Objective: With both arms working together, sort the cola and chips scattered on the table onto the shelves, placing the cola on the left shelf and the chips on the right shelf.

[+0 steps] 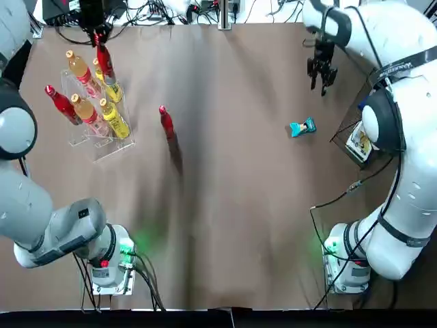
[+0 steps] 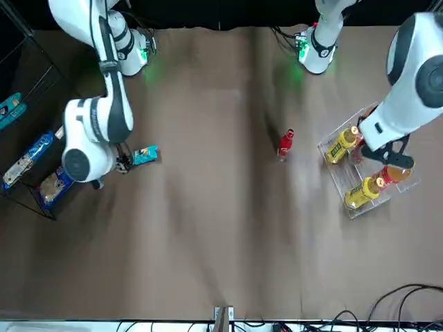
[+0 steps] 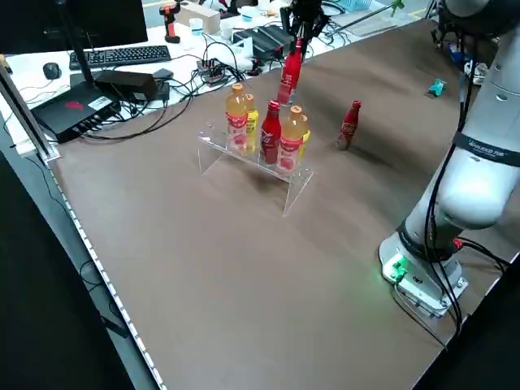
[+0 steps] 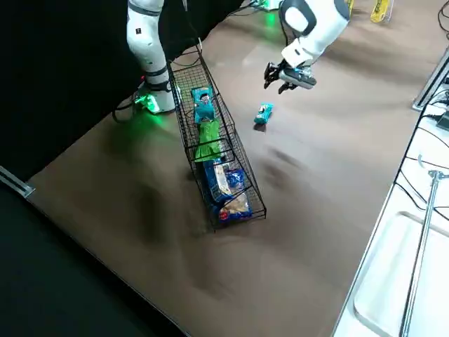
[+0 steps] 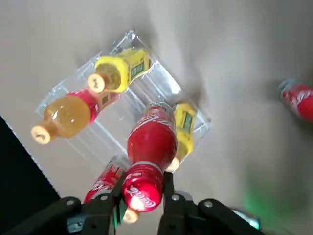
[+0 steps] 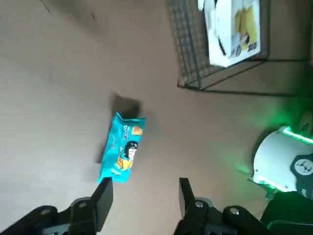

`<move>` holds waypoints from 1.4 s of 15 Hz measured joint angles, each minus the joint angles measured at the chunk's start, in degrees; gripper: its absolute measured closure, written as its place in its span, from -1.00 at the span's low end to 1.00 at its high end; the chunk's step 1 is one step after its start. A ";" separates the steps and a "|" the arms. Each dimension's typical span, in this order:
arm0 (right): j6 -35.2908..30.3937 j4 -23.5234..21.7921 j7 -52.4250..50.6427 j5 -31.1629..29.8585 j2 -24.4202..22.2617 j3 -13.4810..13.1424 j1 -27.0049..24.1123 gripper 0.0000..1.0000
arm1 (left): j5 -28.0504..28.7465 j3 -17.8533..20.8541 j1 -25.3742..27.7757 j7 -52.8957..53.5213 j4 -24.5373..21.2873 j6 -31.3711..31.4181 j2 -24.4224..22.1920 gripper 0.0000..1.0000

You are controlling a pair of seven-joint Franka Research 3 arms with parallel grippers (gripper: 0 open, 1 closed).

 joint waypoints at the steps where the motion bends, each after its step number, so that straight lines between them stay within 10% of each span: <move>1: 1.88 -1.79 0.50 0.89 -0.01 0.02 0.62 -0.26 | -0.02 -0.03 1.16 2.98 -0.03 -0.73 -0.57 0.38; 16: 23.10 -14.98 4.88 4.93 6.28 1.05 5.46 -0.15 | -0.02 0.07 18.27 33.65 -0.79 -0.40 -3.09 0.38; 21: 25.68 -14.67 4.96 5.39 6.95 1.48 5.51 0.67 | -0.01 0.12 20.25 33.90 -5.25 5.24 -3.07 0.38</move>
